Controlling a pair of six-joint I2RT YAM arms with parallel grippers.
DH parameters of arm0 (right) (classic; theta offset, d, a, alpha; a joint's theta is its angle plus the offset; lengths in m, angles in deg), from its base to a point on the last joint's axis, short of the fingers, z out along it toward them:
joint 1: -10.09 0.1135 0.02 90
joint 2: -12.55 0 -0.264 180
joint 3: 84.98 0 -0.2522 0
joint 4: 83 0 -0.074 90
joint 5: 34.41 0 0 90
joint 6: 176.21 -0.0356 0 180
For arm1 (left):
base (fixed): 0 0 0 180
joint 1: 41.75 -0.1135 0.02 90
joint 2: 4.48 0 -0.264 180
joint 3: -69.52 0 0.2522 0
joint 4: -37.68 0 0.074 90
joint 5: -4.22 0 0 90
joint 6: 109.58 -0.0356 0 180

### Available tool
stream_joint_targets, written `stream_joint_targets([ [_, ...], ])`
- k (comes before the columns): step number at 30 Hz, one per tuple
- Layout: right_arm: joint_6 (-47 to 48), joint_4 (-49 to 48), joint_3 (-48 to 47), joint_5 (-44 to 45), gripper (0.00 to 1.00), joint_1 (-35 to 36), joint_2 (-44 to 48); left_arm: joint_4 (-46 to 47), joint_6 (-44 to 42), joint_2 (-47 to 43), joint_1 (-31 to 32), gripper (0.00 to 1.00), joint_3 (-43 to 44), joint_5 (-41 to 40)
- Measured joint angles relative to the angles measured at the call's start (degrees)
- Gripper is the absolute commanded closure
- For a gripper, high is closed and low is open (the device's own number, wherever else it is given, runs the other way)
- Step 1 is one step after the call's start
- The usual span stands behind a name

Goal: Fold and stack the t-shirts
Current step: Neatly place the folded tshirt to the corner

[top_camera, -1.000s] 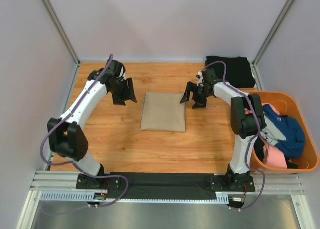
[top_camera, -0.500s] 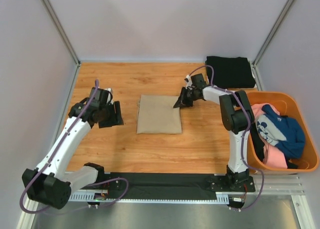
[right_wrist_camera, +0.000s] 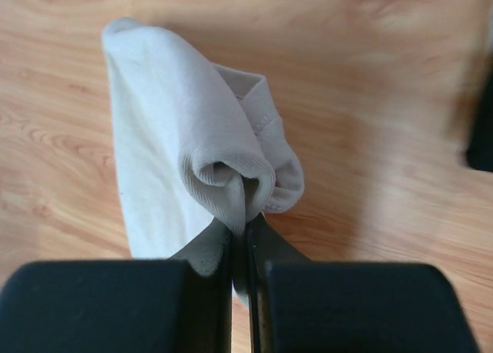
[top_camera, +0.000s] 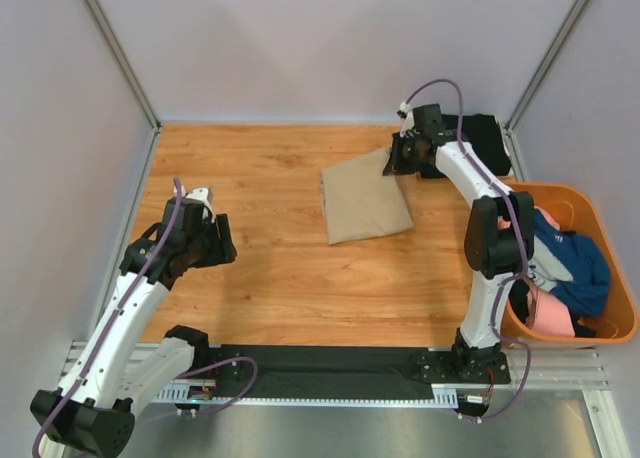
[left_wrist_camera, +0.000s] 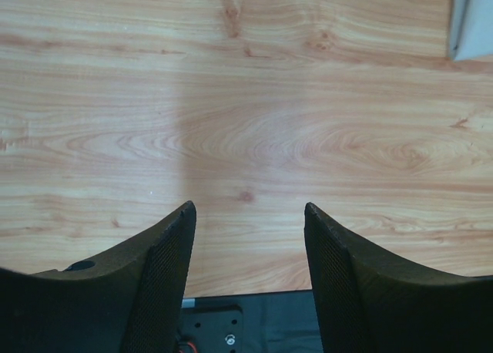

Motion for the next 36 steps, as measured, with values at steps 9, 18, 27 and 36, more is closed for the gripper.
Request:
stream_joint_targets([
  [9,9.68,6.6,-10.08,11.45,1.0,-5.38,3.26,0.83,-0.15,1.36,0.0,0.36,-0.42,-0.42],
  [18,16.44,10.58,-23.47,15.72,1.0,-7.65,3.21,1.01,-0.17,3.48,0.0,0.38,-0.55,-0.44],
  [27,18.25,12.92,-33.14,15.43,1.0,-10.12,0.76,1.18,-0.17,4.28,0.0,0.38,-0.55,-0.44],
  [36,19.52,13.97,-37.62,12.83,1.0,-14.12,-3.69,1.2,-0.17,5.9,0.0,0.39,-0.55,-0.42],
])
